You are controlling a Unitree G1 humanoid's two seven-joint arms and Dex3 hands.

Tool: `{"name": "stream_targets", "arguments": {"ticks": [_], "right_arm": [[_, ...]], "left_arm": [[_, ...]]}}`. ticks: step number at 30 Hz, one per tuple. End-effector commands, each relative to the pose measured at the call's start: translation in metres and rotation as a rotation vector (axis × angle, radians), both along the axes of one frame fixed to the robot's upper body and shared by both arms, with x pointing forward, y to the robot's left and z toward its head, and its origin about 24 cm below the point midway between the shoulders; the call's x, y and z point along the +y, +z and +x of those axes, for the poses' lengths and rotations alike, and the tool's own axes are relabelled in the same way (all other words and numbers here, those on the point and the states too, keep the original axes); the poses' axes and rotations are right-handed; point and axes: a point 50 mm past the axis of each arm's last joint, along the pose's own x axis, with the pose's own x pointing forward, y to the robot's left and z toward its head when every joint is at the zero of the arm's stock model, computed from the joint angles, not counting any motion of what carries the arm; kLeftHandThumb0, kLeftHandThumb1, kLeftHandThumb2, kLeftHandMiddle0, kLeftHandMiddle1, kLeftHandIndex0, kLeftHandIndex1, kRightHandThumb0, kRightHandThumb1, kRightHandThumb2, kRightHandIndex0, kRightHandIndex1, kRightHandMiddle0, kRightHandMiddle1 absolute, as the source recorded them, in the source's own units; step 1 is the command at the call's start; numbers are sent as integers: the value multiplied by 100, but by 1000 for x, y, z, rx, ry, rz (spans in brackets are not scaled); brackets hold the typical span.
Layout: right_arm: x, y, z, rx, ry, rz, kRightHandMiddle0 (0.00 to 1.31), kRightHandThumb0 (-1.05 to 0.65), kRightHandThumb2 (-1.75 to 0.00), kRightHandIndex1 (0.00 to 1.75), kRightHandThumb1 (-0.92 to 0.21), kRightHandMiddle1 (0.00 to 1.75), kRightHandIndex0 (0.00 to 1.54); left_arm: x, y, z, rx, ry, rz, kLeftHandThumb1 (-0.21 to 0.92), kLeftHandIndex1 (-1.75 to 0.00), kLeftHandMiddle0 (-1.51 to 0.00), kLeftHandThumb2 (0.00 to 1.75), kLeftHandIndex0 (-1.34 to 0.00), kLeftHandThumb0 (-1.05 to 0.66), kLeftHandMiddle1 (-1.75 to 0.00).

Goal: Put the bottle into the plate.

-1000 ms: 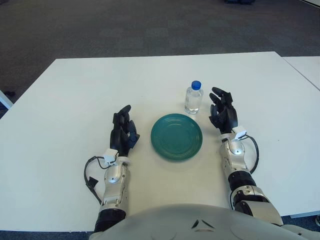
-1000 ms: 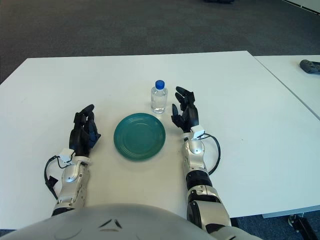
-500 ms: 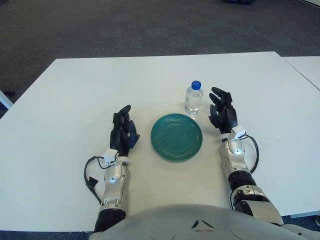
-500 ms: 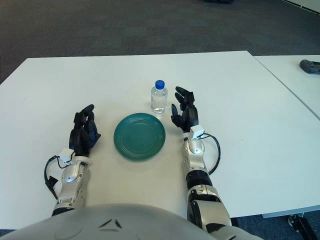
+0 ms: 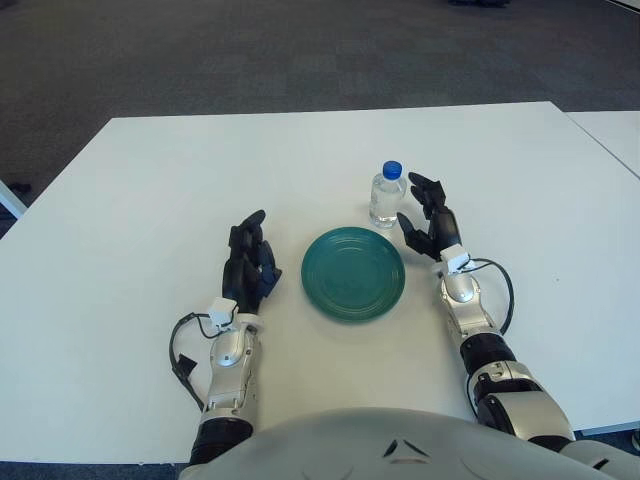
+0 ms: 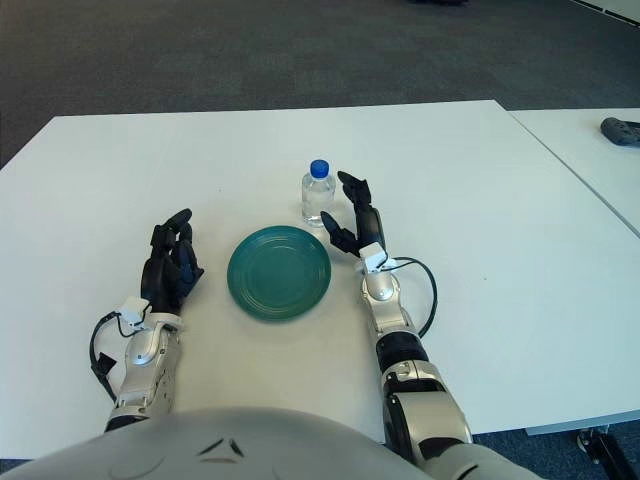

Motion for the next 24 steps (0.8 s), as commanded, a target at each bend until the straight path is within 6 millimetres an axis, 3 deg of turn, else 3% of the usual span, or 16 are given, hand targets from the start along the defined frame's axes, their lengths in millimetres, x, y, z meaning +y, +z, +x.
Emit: {"name": "stream_targets", "arguments": {"ticks": [1, 16, 24], "right_arm": [[-14, -26, -11, 119, -29, -114, 0, -85, -50, 40, -92, 53, 27], [-3, -8, 2, 50, 43, -149, 0, -95, -53, 36, -92, 54, 23], [2, -1, 4, 21, 103, -169, 0, -102, -60, 29, -92, 46, 21]], "left_arm": [[-8, -16, -10, 74, -2, -53, 92, -92, -51, 81, -10, -80, 0], [-11, -15, -11, 62, 12, -18, 92, -92, -50, 83, -9, -78, 0], [-13, -13, -10, 56, 15, -4, 92, -92, -49, 83, -8, -79, 0]]}}
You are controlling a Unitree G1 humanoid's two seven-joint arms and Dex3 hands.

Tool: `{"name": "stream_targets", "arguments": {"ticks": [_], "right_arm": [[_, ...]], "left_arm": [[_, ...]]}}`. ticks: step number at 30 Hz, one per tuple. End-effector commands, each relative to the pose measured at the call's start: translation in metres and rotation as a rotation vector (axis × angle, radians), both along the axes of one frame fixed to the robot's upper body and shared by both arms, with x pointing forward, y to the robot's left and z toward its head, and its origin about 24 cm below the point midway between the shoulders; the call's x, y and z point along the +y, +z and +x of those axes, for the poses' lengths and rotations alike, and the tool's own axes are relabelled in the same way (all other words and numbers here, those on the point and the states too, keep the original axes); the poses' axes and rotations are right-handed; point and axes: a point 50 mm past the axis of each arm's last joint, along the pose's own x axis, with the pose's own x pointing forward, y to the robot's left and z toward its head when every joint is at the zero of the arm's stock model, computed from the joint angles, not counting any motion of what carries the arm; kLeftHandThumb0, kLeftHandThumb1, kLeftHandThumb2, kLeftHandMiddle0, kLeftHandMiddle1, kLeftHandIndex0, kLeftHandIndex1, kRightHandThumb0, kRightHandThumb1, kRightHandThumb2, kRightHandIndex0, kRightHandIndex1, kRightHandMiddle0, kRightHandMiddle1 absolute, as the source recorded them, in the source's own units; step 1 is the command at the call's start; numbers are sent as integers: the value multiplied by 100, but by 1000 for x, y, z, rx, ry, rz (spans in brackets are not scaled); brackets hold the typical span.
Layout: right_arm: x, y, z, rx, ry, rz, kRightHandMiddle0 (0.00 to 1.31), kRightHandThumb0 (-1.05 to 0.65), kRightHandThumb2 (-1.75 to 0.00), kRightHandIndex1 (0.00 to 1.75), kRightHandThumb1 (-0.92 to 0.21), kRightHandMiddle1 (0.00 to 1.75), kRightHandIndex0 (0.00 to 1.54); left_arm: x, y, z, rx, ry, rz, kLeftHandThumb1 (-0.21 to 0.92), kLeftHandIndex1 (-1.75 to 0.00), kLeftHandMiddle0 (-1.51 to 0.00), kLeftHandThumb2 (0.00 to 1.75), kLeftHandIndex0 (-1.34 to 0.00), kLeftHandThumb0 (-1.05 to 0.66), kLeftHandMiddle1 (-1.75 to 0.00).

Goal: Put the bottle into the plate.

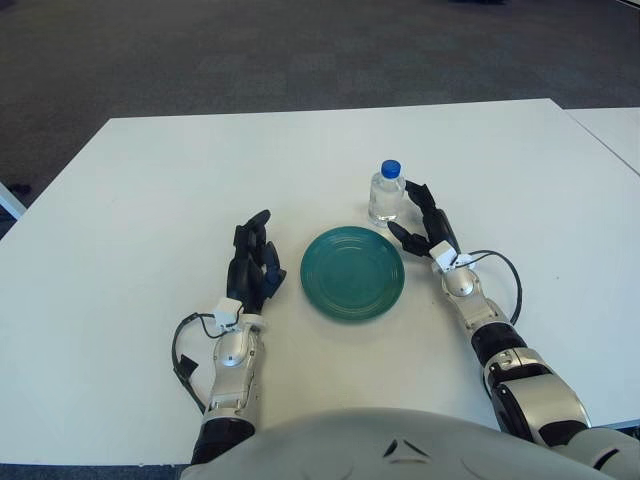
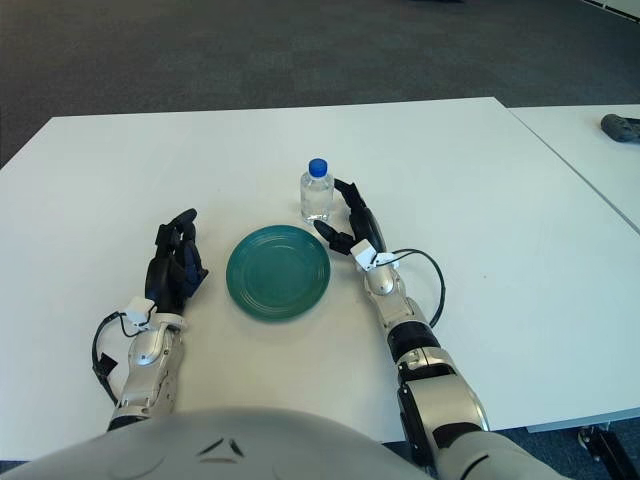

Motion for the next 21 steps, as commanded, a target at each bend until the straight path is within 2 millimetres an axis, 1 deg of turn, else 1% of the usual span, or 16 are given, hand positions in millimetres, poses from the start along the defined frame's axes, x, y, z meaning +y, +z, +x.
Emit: {"name": "stream_targets", "arguments": {"ticks": [1, 4, 6, 11, 15, 21], "right_arm": [[1, -1, -3, 0, 34, -13, 0, -102, -61, 27, -92, 46, 22], [5, 2, -3, -8, 73, -12, 0, -104, -64, 20, -92, 42, 23], [8, 6, -2, -14, 119, -11, 0, -104, -67, 15, -92, 34, 19], [13, 17, 1, -24, 190, -7, 0, -105, -70, 7, -92, 25, 13], [17, 24, 2, -27, 223, -10, 0, -105, -70, 4, -92, 21, 10], [18, 27, 4, -18, 233, -12, 0, -105, -67, 2, -92, 20, 9]], "left_arm": [[-8, -13, -10, 60, 21, -40, 92, -92, -49, 83, -8, -79, 0], [-9, -12, -10, 58, 22, -39, 92, -92, -50, 82, -8, -79, 0], [-9, -12, -10, 56, 24, -38, 92, -92, -50, 82, -8, -79, -1], [-12, -12, -10, 60, 22, -49, 92, -93, -51, 82, -9, -79, -1], [-13, -13, -11, 64, 18, -62, 92, -93, -52, 83, -10, -79, -1], [-16, -16, -10, 73, 12, -69, 92, -92, -52, 85, -9, -78, -1]]}}
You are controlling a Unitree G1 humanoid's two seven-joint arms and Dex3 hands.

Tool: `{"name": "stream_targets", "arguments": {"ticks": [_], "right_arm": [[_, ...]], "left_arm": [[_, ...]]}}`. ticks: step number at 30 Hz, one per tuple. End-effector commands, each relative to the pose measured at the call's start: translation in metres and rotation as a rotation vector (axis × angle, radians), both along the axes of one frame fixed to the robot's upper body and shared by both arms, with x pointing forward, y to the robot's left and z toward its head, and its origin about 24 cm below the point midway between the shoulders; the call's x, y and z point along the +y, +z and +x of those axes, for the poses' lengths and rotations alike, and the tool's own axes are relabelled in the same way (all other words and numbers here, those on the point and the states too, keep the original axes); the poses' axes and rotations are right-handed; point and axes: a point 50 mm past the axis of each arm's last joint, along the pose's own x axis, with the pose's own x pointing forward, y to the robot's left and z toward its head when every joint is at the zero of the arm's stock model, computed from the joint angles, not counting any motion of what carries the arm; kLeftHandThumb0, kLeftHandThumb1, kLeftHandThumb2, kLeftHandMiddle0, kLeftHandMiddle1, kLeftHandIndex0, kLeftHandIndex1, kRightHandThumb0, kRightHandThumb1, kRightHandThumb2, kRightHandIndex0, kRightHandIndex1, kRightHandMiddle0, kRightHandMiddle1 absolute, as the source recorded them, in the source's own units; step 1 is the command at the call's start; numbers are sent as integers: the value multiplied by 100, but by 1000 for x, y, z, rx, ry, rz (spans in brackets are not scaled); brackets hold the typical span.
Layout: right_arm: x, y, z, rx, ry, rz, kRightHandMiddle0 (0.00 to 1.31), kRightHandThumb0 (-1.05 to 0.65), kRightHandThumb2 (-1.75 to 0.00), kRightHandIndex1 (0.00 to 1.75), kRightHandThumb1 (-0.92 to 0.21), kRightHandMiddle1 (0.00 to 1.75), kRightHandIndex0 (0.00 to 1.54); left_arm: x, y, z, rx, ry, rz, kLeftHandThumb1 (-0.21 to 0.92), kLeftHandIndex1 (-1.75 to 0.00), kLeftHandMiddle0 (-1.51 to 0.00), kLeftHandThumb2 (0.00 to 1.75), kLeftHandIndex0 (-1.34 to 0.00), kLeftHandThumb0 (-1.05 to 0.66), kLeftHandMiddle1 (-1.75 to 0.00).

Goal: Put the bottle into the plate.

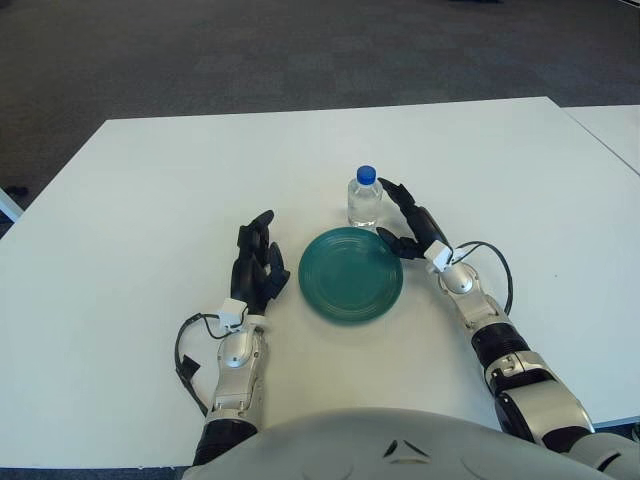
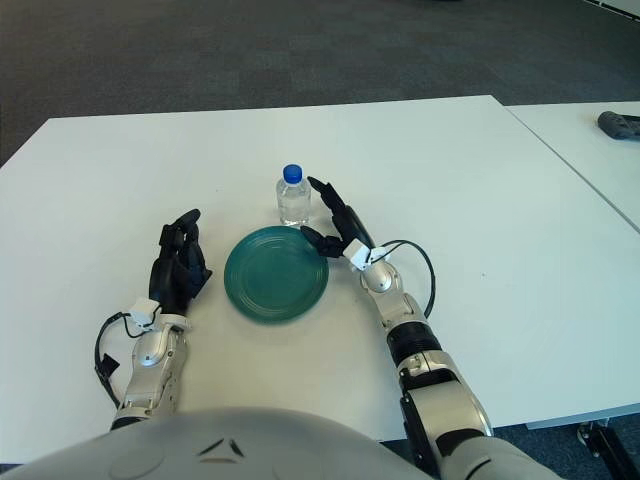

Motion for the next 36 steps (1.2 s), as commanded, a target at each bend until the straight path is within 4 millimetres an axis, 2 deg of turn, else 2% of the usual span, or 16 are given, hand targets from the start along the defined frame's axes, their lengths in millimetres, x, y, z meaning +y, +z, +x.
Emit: {"name": "stream_targets", "arguments": {"ticks": [1, 5, 11, 16, 19, 26, 36], "right_arm": [[1, 5, 4, -1, 2, 10, 0, -105, -67, 2, -92, 20, 9], [1, 5, 5, 8, 6, 12, 0, -105, -65, 2, -92, 22, 10], [5, 6, 7, 24, 17, 23, 0, -105, -60, 3, -92, 30, 15], [25, 27, 14, 0, 61, 49, 0, -105, -55, 3, -92, 32, 16], [28, 31, 16, -4, 67, 50, 0, -105, -54, 2, -92, 32, 17], [41, 39, 23, -50, 68, 43, 0, -105, -58, 3, -92, 35, 19], [49, 45, 27, -45, 87, 77, 0, -105, -64, 5, -92, 53, 27]], "left_arm": [[-11, -17, -9, 73, 16, -66, 92, -92, -52, 86, -9, -78, -1], [-13, -23, -7, 92, 12, -67, 92, -92, -52, 87, -8, -79, -1], [-24, -17, -5, 58, 15, -62, 92, -93, -52, 85, -9, -79, -1], [-25, -17, -5, 53, 12, -32, 92, -93, -54, 82, -11, -80, -2], [-27, -17, -6, 59, 5, -19, 92, -93, -55, 82, -11, -81, -2], [-29, -18, -6, 59, 2, -22, 92, -92, -56, 83, -10, -82, -2], [-32, -16, -5, 44, 22, -50, 92, -94, -57, 80, -14, -81, -3]]}}
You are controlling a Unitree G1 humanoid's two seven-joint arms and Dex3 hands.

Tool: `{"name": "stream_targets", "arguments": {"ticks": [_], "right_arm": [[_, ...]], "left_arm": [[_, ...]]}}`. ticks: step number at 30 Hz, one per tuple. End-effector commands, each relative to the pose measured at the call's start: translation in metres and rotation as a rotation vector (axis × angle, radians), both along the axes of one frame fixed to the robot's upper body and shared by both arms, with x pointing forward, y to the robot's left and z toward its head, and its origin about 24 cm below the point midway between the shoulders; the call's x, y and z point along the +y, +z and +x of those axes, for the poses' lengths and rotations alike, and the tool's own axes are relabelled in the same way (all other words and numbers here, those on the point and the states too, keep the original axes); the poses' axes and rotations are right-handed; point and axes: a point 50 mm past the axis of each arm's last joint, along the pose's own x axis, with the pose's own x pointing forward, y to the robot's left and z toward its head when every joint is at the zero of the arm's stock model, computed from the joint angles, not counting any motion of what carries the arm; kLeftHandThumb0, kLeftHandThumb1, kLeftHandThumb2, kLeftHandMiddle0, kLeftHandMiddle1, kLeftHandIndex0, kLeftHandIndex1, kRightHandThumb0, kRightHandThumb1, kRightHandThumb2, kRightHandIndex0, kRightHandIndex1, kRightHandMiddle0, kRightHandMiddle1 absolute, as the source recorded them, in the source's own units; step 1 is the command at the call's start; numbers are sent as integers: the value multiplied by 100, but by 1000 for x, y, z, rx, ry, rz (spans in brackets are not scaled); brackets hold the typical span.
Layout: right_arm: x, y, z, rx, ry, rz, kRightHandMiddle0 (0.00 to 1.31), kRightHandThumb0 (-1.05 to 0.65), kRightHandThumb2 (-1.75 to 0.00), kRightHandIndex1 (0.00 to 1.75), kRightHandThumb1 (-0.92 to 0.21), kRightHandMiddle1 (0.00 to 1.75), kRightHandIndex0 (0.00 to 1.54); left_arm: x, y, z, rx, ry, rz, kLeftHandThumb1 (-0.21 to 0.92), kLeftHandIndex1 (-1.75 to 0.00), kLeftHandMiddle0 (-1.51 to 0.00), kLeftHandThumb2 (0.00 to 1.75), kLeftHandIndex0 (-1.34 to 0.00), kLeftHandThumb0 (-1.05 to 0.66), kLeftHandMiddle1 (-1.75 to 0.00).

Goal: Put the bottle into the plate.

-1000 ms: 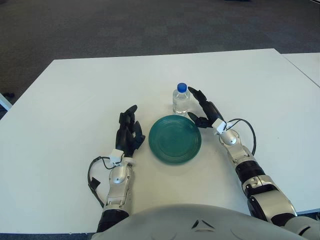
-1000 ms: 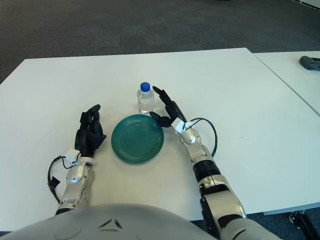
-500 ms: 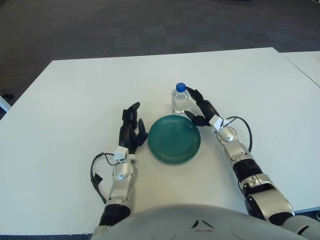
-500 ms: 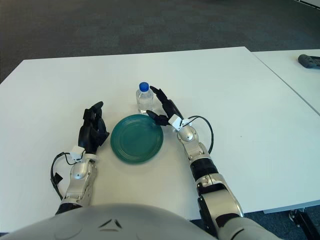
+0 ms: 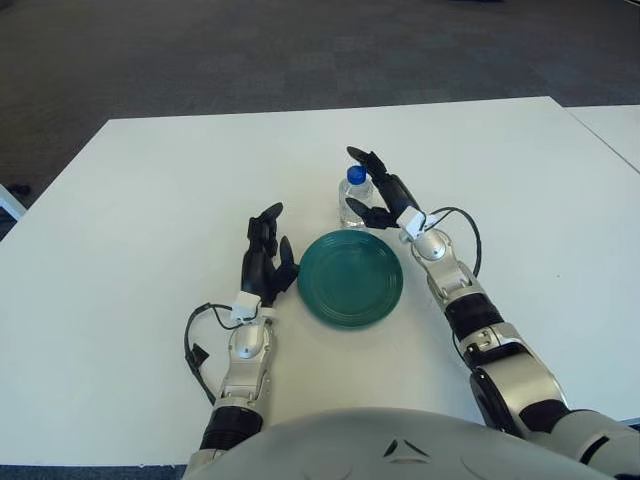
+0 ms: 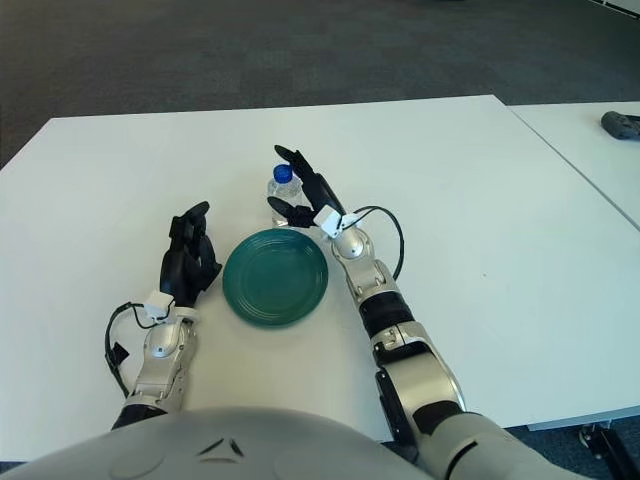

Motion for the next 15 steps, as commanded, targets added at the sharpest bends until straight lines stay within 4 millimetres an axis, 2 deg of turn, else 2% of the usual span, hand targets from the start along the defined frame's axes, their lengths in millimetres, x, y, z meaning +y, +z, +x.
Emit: {"name": "stream_targets", "arguments": {"ticks": [1, 12, 15], "right_arm": [[1, 3, 2, 4, 12, 17, 0, -105, -64, 5, -92, 54, 27], [7, 0, 6, 42, 15, 16, 0, -105, -64, 6, -92, 61, 31], [12, 0, 15, 74, 10, 10, 0, -105, -63, 6, -92, 61, 32]], "left_arm": [[-19, -20, -14, 97, 28, -103, 92, -94, -57, 80, -14, -81, -3], [-17, -21, -15, 100, 27, -139, 92, -92, -57, 79, -14, -82, -3], [-18, -22, -15, 102, 24, -141, 92, -92, -57, 79, -14, -83, -2]]}}
